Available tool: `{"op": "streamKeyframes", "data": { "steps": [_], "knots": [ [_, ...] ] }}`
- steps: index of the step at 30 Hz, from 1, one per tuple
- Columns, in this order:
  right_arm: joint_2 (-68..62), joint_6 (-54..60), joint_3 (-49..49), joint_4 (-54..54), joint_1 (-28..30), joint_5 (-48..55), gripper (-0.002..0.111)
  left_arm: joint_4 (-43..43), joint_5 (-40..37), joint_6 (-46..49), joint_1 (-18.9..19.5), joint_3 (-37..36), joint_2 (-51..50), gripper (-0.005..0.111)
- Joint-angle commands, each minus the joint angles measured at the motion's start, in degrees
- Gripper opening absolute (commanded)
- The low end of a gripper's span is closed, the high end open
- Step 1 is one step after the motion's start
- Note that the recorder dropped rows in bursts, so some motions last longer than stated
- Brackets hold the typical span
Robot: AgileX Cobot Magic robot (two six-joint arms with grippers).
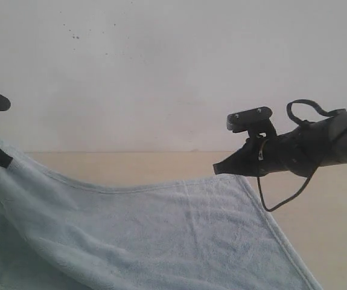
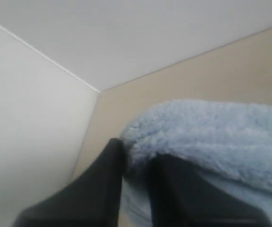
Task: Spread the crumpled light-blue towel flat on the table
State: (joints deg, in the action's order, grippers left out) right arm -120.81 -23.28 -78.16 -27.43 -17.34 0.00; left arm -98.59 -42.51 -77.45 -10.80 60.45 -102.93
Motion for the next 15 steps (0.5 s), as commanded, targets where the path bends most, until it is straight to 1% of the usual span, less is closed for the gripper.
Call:
{"op": "streamKeyframes", "data": {
  "steps": [1, 3, 4, 5, 7, 9, 11, 13, 15],
  "knots": [
    [-3.60, -0.78, -2.51, 0.08, 0.30, -1.88, 0.000, -1.31, 8.92, -1.80, 1.18, -0.09, 0.02, 0.009],
    [-4.31, -0.89, -2.62, 0.08, 0.30, -3.04, 0.000, -1.31, 10.62, -1.80, 1.18, -0.09, 0.02, 0.019],
    [-4.42, -1.02, -2.62, 0.08, 0.30, -3.17, 0.000, -1.31, 11.47, -1.11, 1.18, -0.09, 0.02, 0.027],
    [-4.42, -1.02, -2.62, 0.08, 0.30, -3.17, 0.000, -1.31, 12.55, -0.21, 1.18, -0.09, 0.02, 0.038],
    [-4.42, -1.02, -2.62, 0.08, 0.30, -3.17, 0.000, -0.93, 13.79, 0.39, 1.18, -0.09, 0.02, 0.062],
    [-4.41, -1.17, -2.62, 0.08, 0.30, -3.17, 0.000, 0.30, 13.65, 0.39, 1.18, -0.09, 0.02, 0.090],
    [-4.41, -1.14, -2.62, 0.08, 0.30, -2.65, 0.000, 2.86, 13.39, 0.39, 1.18, -0.09, 0.02, 0.109],
    [-4.41, -1.49, -2.62, 0.08, 0.17, -1.58, 0.000, 7.15, 15.17, 0.39, 0.97, 0.02, 0.27, 0.110],
    [-4.41, -2.31, -2.50, 0.08, 0.17, -1.22, 0.000, 12.10, 20.39, 1.76, 0.19, 0.10, 1.16, 0.110]
  ]
}}
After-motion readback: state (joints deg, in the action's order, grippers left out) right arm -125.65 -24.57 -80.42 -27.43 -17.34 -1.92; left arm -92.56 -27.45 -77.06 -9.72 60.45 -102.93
